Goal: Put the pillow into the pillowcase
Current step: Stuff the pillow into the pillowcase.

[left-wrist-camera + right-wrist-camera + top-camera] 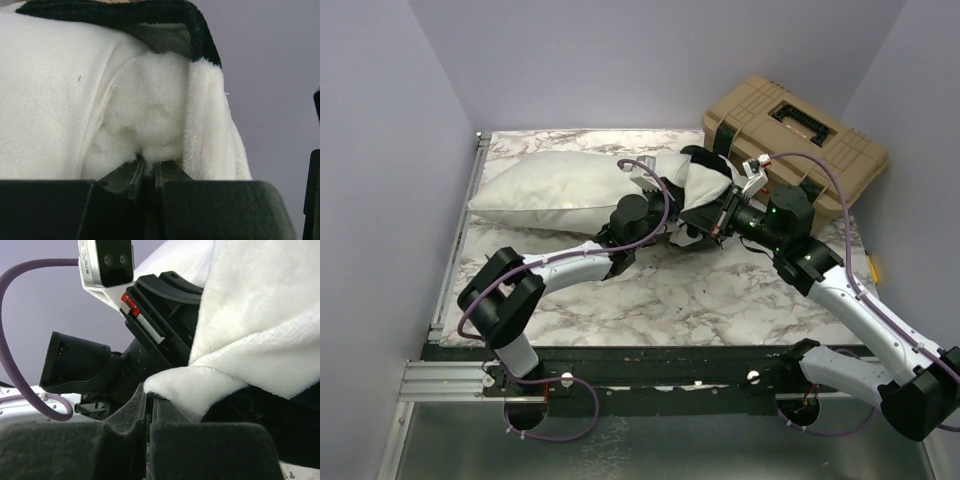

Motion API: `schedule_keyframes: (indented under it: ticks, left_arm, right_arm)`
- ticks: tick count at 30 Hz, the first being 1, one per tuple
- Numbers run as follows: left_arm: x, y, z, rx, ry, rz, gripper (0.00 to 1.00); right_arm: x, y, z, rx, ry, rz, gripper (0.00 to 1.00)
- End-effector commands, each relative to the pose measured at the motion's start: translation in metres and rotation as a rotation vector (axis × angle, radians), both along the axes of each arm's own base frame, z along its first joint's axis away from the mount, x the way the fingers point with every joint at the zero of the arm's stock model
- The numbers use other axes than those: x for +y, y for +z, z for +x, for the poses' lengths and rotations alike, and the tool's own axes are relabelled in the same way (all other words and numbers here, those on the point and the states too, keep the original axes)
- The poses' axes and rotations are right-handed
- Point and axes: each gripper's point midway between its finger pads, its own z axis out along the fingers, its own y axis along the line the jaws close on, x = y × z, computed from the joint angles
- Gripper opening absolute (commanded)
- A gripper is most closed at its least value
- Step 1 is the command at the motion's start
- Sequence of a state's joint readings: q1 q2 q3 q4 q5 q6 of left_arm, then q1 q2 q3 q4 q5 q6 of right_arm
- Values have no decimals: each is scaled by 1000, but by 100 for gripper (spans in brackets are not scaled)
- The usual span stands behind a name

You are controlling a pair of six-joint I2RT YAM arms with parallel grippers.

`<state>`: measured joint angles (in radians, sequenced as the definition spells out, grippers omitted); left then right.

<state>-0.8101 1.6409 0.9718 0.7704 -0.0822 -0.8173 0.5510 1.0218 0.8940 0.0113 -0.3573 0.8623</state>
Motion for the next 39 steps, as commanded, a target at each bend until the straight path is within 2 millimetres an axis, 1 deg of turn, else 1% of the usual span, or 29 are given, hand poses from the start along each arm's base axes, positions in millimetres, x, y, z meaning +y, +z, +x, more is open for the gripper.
schedule_keyframes:
  ticks: [1, 2, 3, 4, 5, 6, 7, 8, 11, 13, 14, 16, 18, 20, 21, 23, 26, 28, 29, 32, 37, 39]
  left_arm:
    - [-37, -62, -30, 40, -138, 174, 7]
    - [-40, -63, -34, 31, -149, 181, 5]
    - [-41, -64, -38, 24, -161, 185, 3]
    - [-41, -64, -42, 18, -169, 183, 1]
    - [-40, -65, -46, 7, -174, 186, 0]
    - [-39, -65, -51, -7, -181, 194, 0]
    - [-39, -66, -58, -28, -199, 210, 0]
    - [-39, -68, -66, -48, -227, 231, 0]
    - [-35, -79, -79, -73, -258, 278, 0]
    - [-30, -90, -83, -65, -251, 303, 0]
    - [-27, -95, -84, -60, -243, 315, 0]
    - [-24, -105, -89, -51, -242, 338, 0]
    - [-24, -110, -94, -74, -245, 369, 0]
    - [-23, -110, -96, -97, -226, 391, 0]
    - [-23, -110, -96, -101, -216, 395, 0]
    - [-21, -107, -95, -103, -193, 395, 0]
    - [-20, -104, -93, -99, -164, 389, 0]
    - [-21, -103, -93, -94, -152, 383, 0]
    - [-20, -104, -93, -88, -144, 382, 0]
    - [-22, -104, -96, -81, -139, 378, 0]
    - [-25, -106, -100, -78, -139, 381, 0]
    - [-26, -107, -102, -77, -140, 382, 0]
  right_arm:
    - [16, 38, -53, -26, 254, 125, 0]
    - [14, 20, -57, 25, 262, 84, 0]
    - [8, -2, -61, 91, 243, 27, 0]
    - [0, -23, -63, 148, 207, -31, 0]
    - [-10, -42, -67, 195, 169, -95, 3]
    - [-24, -60, -70, 229, 112, -169, 7]
    - [-39, -71, -73, 254, 59, -239, 14]
    - [-51, -76, -77, 266, 22, -292, 23]
    - [-80, -61, -87, 238, -63, -371, 51]
    - [-93, -38, -89, 190, -107, -399, 66]
    - [-99, -28, -88, 168, -128, -417, 70]
    - [-108, -8, -82, 119, -165, -456, 76]
    - [-113, 3, -70, 84, -195, -511, 77]
    - [-114, 3, -54, 69, -209, -587, 76]
    - [-115, -2, -45, 70, -214, -634, 74]
    - [-109, -13, -32, 81, -193, -696, 68]
    - [-98, -38, -19, 116, -142, -748, 65]
    - [-92, -54, -13, 142, -119, -767, 63]
    - [-84, -61, -13, 154, -83, -751, 63]
    - [-69, -77, -11, 183, -36, -720, 64]
    - [-63, -98, -1, 207, -40, -733, 66]
    - [-64, -111, 1, 225, -48, -766, 64]
